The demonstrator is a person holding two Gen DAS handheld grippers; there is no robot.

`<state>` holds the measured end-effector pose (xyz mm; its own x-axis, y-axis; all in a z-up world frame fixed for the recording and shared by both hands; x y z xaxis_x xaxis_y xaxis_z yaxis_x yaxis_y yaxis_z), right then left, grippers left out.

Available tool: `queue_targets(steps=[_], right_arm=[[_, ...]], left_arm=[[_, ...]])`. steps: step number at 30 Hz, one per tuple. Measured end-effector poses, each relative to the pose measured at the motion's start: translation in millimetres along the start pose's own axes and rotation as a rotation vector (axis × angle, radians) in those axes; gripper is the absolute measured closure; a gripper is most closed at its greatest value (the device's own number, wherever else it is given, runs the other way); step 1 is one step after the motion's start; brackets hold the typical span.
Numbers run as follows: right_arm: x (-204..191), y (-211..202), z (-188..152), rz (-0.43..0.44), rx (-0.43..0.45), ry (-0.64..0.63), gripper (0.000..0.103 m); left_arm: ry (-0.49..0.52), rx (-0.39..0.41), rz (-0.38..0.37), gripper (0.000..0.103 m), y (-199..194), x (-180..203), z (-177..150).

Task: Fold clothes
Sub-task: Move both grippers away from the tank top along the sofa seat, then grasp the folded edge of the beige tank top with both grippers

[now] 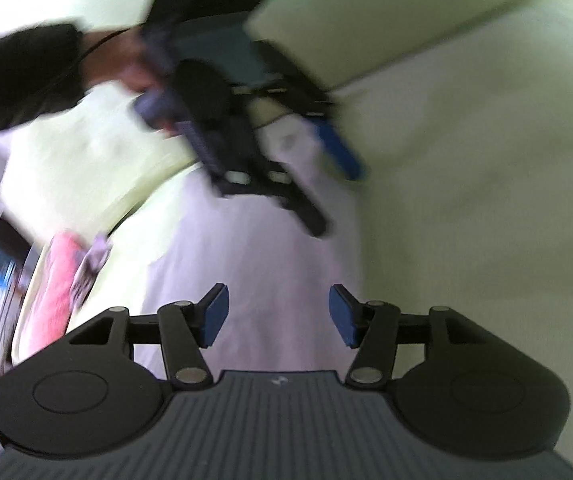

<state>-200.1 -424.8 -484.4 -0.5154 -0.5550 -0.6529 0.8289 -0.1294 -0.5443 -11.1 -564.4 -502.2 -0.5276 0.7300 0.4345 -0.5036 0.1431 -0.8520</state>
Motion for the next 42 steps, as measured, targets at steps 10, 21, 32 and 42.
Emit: queue_targets(steps=[10,21,32,42], right_arm=[[20,30,6,0.055,-0.031,0.095,0.052],[16,63,17,0.121,-0.053,0.175,0.08],[-15,73,20,0.037,-0.065,-0.014,0.1],[-63,59,7,-0.148,-0.025,-0.387,0.098]], left_arm=[[0.062,0.026,-0.068,0.068,-21,17,-20],[0.122,0.066,-0.063,0.068,-27,34,-49],[-0.093,0.167,-0.157,0.068,-20,10,-47],[-0.28,0.273,-0.342,0.067,7,-4,-24]])
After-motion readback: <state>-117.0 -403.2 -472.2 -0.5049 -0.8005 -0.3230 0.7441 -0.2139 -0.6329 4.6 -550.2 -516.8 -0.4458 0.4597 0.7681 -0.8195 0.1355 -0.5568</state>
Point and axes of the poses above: each gripper's, at about its wrist camera, not at the fingertips, and y roughly the way its jaws point, x to its right, z to its top, the point moved 5 cm from there along y, roughly the way its jaws point, and after that the axes turned 8 degrees about x, right-handed, at the moved point
